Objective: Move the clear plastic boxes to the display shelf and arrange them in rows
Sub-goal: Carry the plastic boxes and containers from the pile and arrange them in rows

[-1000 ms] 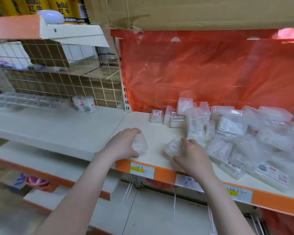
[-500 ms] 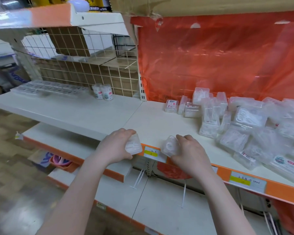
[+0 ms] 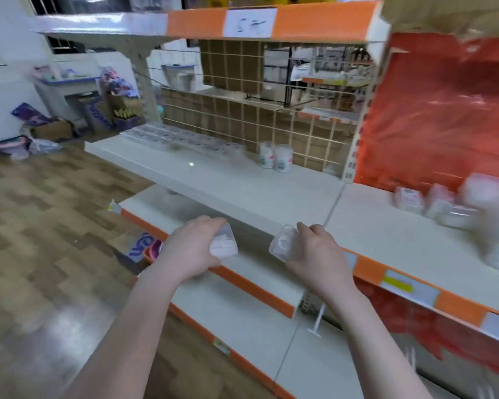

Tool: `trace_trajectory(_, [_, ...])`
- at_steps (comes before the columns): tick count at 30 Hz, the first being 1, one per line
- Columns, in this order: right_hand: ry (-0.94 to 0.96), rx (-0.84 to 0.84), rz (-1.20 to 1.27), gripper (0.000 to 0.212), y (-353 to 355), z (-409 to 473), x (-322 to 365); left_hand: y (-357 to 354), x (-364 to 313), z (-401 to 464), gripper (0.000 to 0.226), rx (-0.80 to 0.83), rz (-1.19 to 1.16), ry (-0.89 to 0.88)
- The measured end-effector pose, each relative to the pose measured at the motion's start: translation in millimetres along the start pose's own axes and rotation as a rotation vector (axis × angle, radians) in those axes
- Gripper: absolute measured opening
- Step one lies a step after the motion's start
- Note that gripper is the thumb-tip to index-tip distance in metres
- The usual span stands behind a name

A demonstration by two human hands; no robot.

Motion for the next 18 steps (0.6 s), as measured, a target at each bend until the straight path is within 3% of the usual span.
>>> trace_trajectory(3, [0.02, -0.001, 0.004, 0.037, -18.8, 23.0, 58.4, 14.5, 61.8, -6.5, 0.074, 0.004, -0.003, 0.032])
trace_trajectory(9, [0.088, 0.039, 0.025, 0.027, -43.3, 67.7, 150.0, 34.8, 159.2, -5.3, 0.082, -0.009, -0.051, 0.097])
trace_trajectory(18, [0.132, 0.059, 0.077, 0.036, -83.4, 160.5, 221.1, 45.1, 262.4, 40.5, 0.08, -0.033, -0.13, 0.201])
Point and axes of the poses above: each hand's wrist, its own z-axis towards the middle knuckle, its own y-axis out of the back of the hand, x = y × z, the point moved 10 cm from there along z, towards the middle knuckle, and after that the axes turned 11 degrees about x, right-handed, at the moved point
